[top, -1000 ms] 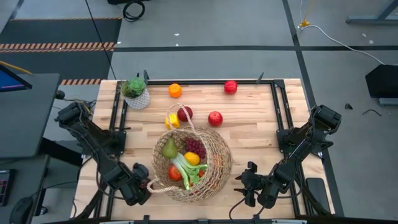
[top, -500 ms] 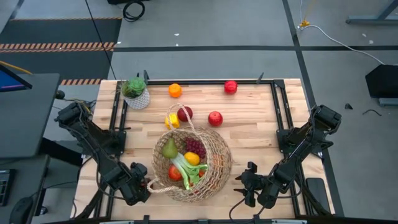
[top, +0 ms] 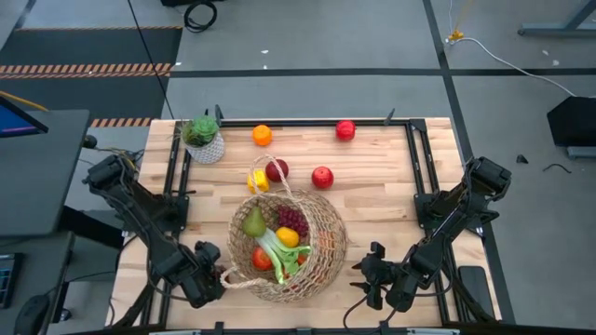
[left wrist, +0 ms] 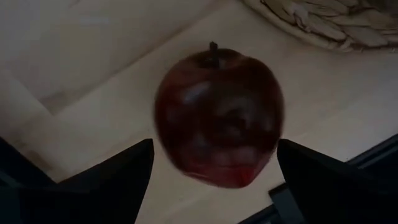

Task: Build produce basket
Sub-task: Put the apple into the basket

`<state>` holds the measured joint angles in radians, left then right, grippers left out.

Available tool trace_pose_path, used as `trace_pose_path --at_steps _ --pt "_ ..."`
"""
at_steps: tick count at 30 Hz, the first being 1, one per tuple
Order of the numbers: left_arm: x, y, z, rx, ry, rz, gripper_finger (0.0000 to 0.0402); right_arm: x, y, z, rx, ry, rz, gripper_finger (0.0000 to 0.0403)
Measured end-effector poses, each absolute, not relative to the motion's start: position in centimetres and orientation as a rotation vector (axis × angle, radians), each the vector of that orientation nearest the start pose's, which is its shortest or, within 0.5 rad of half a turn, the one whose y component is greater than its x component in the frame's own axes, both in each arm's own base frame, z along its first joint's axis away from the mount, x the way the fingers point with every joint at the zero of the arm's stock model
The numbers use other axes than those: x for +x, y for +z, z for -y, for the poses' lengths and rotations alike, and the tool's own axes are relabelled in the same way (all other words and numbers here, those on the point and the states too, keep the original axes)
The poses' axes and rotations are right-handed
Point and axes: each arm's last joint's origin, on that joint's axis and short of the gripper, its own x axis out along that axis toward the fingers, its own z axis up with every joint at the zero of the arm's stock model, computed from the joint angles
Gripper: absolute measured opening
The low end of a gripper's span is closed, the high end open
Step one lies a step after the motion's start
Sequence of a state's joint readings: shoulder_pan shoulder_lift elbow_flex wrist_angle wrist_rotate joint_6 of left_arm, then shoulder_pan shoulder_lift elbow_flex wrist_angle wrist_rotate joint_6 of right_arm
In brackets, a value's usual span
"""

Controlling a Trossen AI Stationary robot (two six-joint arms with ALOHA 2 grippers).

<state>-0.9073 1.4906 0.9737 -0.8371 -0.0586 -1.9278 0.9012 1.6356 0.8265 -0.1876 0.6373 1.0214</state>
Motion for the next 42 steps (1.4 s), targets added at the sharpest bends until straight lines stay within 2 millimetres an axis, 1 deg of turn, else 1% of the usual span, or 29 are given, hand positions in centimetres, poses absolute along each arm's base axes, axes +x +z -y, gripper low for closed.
trace_pose_path --at_steps 8,17,22,24,27,29,32,34,37,40,42 --pt "16.4 18.8 21.2 -0.837 0.63 -1.348 0.0348 19.7 15.5 -22.5 0.278 -0.129 -0.732 0.0233" --pt "16.8 18.7 20.9 -0.759 0.566 -1.373 0.0348 19.8 15.5 -22.6 0.282 -0.126 -0.729 0.0233" --pt "17.0 19.5 20.7 -0.74 0.517 -1.378 0.0347 19.8 15.5 -22.6 0.282 -0.126 -0.729 0.0233" --pt "17.0 19.9 20.6 -0.728 0.507 -1.374 0.0341 19.8 15.5 -22.6 0.282 -0.126 -0.729 0.0233" --pt "16.9 20.4 20.5 -0.718 0.51 -1.376 0.032 19.8 15.5 -22.6 0.282 -0.126 -0.729 0.0233" --pt "16.6 20.3 20.3 -0.681 0.517 -1.409 0.0303 19.8 15.5 -22.6 0.282 -0.126 -0.729 0.0233" --pt "16.4 20.5 20.4 -0.68 0.479 -1.467 0.0285 19.8 15.5 -22.6 0.283 -0.126 -0.729 0.0233" --pt "16.2 21.0 20.3 -0.696 0.462 -1.486 0.0282 19.8 15.5 -22.6 0.284 -0.125 -0.728 0.0233" --pt "16.3 22.5 20.2 -0.721 0.429 -1.48 0.0282 19.8 15.5 -22.6 0.286 -0.124 -0.727 0.0233" --pt "16.1 24.9 20.0 -0.698 0.415 -1.485 0.0282 19.8 15.5 -22.6 0.286 -0.124 -0.727 0.0233" --pt "15.8 26.8 19.6 -0.667 0.443 -1.5 0.0281 19.8 15.5 -22.6 0.286 -0.124 -0.727 0.0233"
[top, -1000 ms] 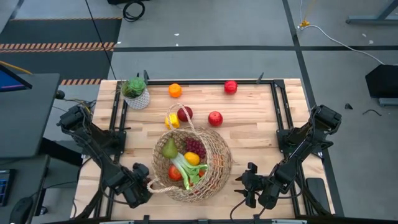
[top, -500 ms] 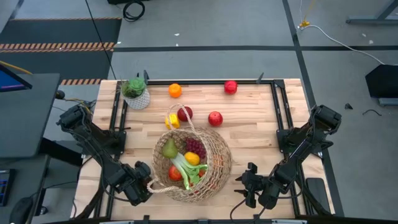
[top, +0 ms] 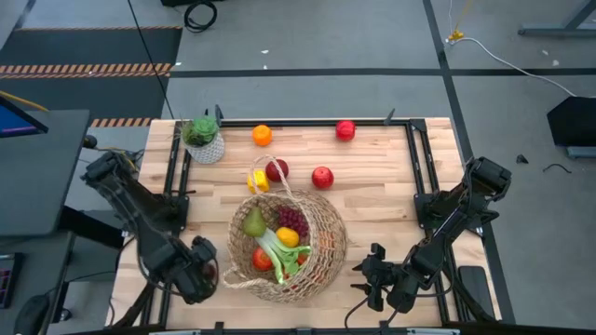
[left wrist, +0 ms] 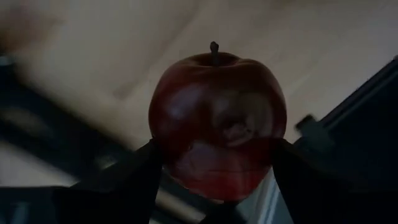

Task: Build produce basket
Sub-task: Put the apple into the basket

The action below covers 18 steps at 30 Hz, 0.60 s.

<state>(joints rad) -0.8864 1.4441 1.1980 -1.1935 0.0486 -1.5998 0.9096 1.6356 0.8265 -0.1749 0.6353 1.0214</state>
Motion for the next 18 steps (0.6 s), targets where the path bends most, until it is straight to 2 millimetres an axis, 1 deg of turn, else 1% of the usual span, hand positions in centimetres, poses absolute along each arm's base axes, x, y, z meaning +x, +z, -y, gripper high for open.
trace_pose_path --at_steps 3,6,9,11,14,16,18 --pt "15.1 30.3 18.6 -0.624 0.492 -1.5 0.0282 19.8 15.5 -22.6 0.286 -0.124 -0.727 0.0233" --pt "14.6 34.0 17.5 -0.581 0.541 -1.437 0.0282 19.8 15.5 -22.6 0.286 -0.124 -0.727 0.0233" --pt "15.0 37.1 16.5 -0.636 0.443 -1.264 0.0282 19.8 15.5 -22.6 0.284 -0.123 -0.727 0.0233" --pt "15.1 39.2 15.5 -0.668 0.437 -1.138 0.0282 19.8 15.5 -22.6 0.282 -0.124 -0.727 0.0233" --pt "15.7 41.6 14.2 -0.644 0.424 -0.973 0.0282 19.8 15.5 -22.6 0.281 -0.125 -0.726 0.0233" --pt "16.1 42.7 13.4 -0.6 0.42 -0.893 0.0281 19.8 15.5 -22.6 0.281 -0.125 -0.726 0.0233" --pt "16.7 43.3 12.8 -0.567 0.418 -0.82 0.0281 19.8 15.5 -22.6 0.282 -0.125 -0.726 0.0233"
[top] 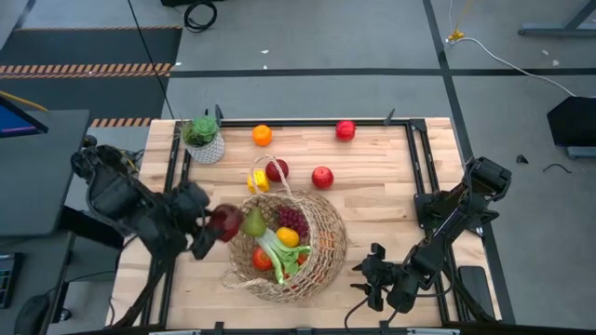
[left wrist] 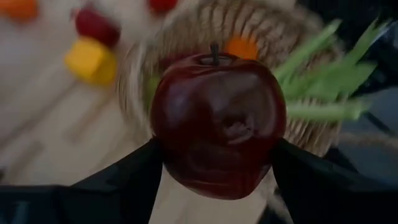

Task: Build produce basket
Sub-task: Put the apple into the basket

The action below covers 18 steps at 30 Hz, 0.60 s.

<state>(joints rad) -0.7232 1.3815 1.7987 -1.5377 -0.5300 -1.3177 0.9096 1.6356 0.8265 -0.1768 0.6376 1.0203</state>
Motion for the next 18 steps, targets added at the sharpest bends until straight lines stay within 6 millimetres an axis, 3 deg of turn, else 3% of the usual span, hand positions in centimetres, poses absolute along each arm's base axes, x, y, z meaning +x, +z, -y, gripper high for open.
trace_pose_path --at_steps 7,18 --pt "20.7 42.6 13.0 -0.423 0.37 -0.782 0.0282 19.8 15.5 -22.6 0.286 -0.129 -0.726 0.0233" --pt "23.5 40.6 13.3 -0.144 0.31 -0.892 0.0283 19.7 15.5 -22.5 0.304 -0.146 -0.722 0.0233"
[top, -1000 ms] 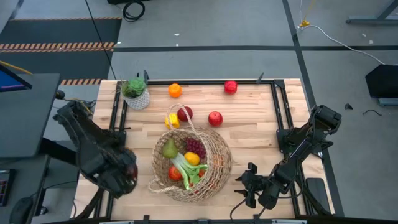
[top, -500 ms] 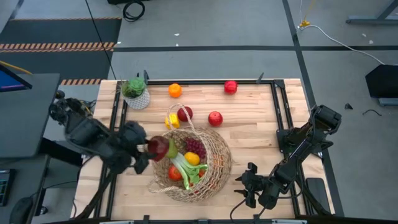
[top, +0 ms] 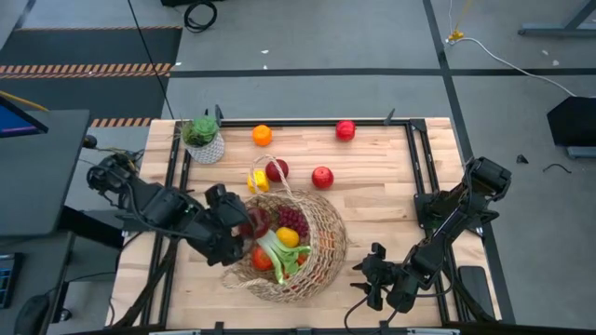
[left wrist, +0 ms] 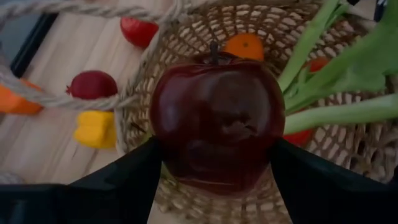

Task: Build produce basket
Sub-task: Put the apple into the basket

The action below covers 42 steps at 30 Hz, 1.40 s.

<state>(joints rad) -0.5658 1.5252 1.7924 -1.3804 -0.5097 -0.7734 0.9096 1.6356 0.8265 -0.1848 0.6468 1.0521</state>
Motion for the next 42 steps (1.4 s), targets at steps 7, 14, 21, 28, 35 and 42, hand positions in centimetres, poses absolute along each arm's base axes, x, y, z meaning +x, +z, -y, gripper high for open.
trace_pose_path --at_steps 7,14,21,28,35,42 --pt "24.1 40.8 13.1 -0.218 0.33 -0.85 0.0284 19.7 15.5 -22.5 0.304 -0.146 -0.722 0.0233" --pt "24.1 40.8 13.3 -0.262 0.306 -0.869 0.0284 19.7 15.5 -22.5 0.303 -0.146 -0.722 0.0233" --pt "24.4 40.0 12.5 -0.287 0.384 -0.936 0.0313 19.8 15.5 -22.5 0.299 -0.145 -0.722 0.0233" --pt "26.7 37.6 13.5 -0.118 0.34 -1.048 0.0328 19.7 15.5 -22.5 0.295 -0.144 -0.722 0.0233" --pt "28.3 35.7 14.1 -0.043 0.344 -1.106 0.0377 19.7 15.5 -22.5 0.295 -0.145 -0.723 0.0233" --pt "28.3 35.9 14.1 -0.042 0.343 -1.101 0.0393 19.7 15.5 -22.5 0.279 -0.151 -0.712 0.0233"
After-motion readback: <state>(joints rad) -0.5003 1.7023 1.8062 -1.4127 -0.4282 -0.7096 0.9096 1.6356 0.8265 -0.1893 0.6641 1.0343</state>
